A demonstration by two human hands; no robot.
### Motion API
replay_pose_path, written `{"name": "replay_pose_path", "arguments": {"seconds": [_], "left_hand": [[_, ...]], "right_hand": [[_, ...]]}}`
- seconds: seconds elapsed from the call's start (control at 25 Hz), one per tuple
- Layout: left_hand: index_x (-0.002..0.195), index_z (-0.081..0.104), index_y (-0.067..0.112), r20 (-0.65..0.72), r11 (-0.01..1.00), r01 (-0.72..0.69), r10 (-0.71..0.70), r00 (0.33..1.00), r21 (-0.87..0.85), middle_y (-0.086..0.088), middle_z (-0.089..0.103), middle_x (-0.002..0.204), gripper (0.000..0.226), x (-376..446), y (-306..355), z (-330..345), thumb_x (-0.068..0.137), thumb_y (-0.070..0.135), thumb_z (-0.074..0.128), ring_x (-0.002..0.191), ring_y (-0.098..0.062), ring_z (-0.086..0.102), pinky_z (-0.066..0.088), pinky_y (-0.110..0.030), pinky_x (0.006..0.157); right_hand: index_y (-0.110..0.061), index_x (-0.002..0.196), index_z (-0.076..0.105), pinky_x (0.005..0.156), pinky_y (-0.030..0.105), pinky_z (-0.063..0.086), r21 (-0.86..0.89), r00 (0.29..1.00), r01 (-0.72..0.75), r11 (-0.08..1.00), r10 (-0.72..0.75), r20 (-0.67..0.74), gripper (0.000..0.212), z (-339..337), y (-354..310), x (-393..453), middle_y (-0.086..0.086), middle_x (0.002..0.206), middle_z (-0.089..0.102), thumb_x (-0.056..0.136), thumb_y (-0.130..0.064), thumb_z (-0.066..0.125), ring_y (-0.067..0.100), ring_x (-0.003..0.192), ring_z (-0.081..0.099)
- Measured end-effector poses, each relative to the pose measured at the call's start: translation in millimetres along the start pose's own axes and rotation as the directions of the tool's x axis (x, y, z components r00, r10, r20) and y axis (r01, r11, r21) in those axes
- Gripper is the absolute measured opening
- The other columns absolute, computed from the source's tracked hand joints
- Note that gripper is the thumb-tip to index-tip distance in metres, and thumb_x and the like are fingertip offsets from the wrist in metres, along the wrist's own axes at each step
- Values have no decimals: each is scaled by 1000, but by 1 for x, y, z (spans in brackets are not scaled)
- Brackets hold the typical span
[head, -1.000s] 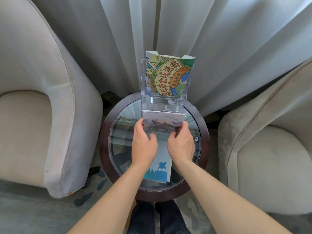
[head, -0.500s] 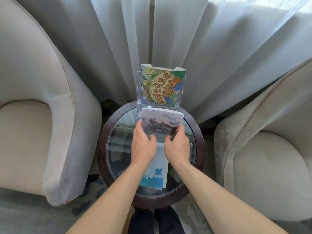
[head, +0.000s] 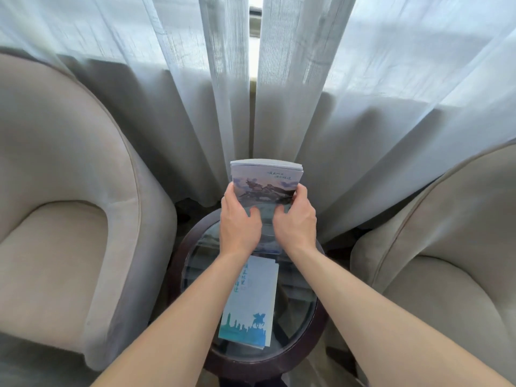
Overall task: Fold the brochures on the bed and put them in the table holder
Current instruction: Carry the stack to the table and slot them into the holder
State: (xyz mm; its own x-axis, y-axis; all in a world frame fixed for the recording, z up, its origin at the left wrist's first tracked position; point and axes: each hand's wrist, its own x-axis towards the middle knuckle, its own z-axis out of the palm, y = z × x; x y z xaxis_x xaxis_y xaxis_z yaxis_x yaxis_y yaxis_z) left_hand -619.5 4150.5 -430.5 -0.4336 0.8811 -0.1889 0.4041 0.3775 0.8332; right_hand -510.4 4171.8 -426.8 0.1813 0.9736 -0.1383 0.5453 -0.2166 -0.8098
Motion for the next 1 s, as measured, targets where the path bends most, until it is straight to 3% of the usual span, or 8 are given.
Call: {"name": "replay_pose_path", "arguments": {"seconds": [0.2,0.44,0.68,1.0], "left_hand": [[146,30,29,27,1000,22,-22,999,-9,3,45,140,63,19,-2,6,90,17,55,125,-21,49,46,-44,101],[150,22,27,91,995,75,-81,993,62,3,40,148,70,21,-42,24,90,18,55,127,-20,46,41,-32,91],[149,26,22,163,989,130,-140,977,70,-1,42,149,68,31,-63,38,89,17,56,134,-23,42,43,-49,107],[155,17,14,159,977,101,-132,978,190,-9,30,156,77,35,-75,43,90,18,58,144,-27,24,29,-48,117]], "right_hand": [[-22,126,47,80,27,39,25,998,-12,1000,11,55,48,6,4,17,1,117,63,82,-3,50,21,103,57],[-23,123,47,84,31,43,-7,986,-115,993,115,124,51,33,38,18,0,118,61,77,-2,50,23,107,55],[-23,126,45,83,29,44,-46,974,-181,982,185,130,51,48,61,22,-1,120,62,79,-4,55,22,109,57],[-28,136,43,88,25,46,18,984,-151,988,148,103,61,53,68,19,-4,126,60,82,-2,53,15,115,55]]}}
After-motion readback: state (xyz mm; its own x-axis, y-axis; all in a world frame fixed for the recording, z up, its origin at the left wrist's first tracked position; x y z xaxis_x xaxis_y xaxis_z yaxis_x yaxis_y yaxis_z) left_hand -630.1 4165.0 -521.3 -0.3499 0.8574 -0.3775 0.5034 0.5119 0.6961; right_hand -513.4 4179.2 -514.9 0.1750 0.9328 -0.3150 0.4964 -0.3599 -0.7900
